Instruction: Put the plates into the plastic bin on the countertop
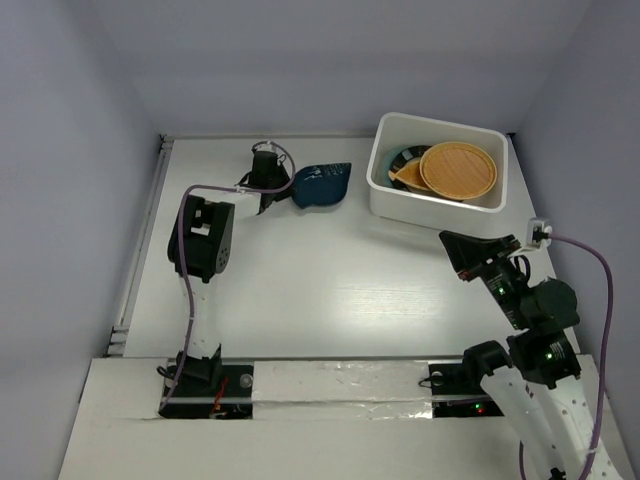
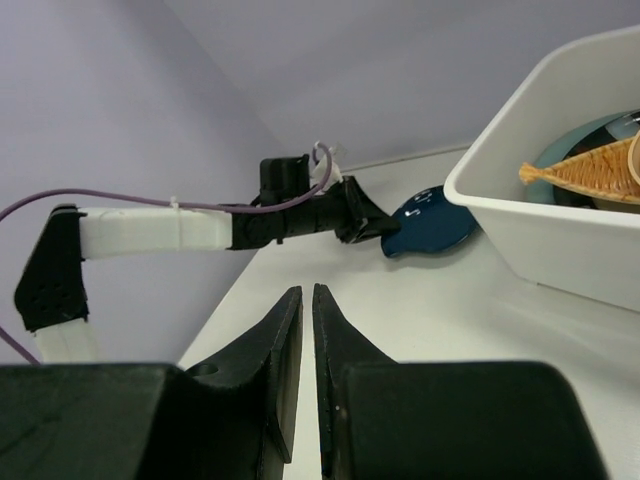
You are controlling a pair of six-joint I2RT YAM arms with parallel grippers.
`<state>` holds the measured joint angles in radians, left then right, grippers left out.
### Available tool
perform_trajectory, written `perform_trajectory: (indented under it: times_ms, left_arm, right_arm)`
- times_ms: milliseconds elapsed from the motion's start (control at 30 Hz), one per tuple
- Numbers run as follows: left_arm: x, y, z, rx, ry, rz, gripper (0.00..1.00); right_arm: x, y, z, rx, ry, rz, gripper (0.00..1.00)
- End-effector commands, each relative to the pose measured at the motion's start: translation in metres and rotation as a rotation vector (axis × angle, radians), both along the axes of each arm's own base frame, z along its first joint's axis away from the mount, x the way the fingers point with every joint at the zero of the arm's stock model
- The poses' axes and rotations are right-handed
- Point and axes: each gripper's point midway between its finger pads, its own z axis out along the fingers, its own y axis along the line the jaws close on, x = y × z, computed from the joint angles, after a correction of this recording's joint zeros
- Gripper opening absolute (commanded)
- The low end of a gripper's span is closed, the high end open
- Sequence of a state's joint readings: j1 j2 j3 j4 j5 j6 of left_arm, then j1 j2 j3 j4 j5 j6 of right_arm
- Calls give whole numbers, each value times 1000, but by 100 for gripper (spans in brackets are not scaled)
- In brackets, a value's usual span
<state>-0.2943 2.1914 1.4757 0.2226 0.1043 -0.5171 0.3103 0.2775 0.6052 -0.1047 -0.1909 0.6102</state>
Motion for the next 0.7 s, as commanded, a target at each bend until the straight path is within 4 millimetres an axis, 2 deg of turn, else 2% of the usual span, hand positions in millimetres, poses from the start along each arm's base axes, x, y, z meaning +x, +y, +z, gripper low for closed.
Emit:
perform_trajectory:
  times_ms: [0,33,67,100,167,233,267,333,367,433,467,533,567,633,667]
  left_arm:
    - [-29,19,-4,-4,33,57,5]
    - [-31,18,-2,-16,18,54,12]
    - [-39,20,-9,-15,38,56,25]
    - [-39,20,-10,-14,41,54,30]
    - [-36,19,-17,-2,63,51,37]
    - [-28,14,-13,-3,64,29,37]
    - [-28,13,-24,4,87,21,37]
    - [-25,10,-26,28,97,16,35]
    - [-21,10,-25,29,92,20,22]
    - [-20,14,-25,43,91,42,4]
    - [-23,15,-23,39,86,46,0]
    - [-23,14,-12,17,47,48,0]
    - [-31,16,-3,3,37,55,0]
    - [-33,14,19,-35,-19,57,0]
    - [-41,20,37,-63,-45,68,0]
  right_arm:
    - [-14,1,24,21,-73,29,15]
    - [-15,1,23,19,-74,29,15]
    - [-15,1,21,18,-69,29,15]
    - [-15,1,20,15,-69,27,15]
    - [-14,1,18,10,-60,29,15]
    - [-13,3,14,2,-51,38,15]
    - [-13,4,12,0,-46,42,15]
    - [-12,6,8,0,-35,51,15]
    - [-11,7,5,0,-28,56,15]
    - [-10,10,-2,-3,-12,74,15]
    - [-9,12,-5,-5,-5,80,15]
    - [-7,16,-13,-13,16,101,16]
    - [-3,19,-16,-19,26,111,18]
    - [-3,28,-22,-34,39,165,26]
    - [1,35,-25,-44,55,195,35]
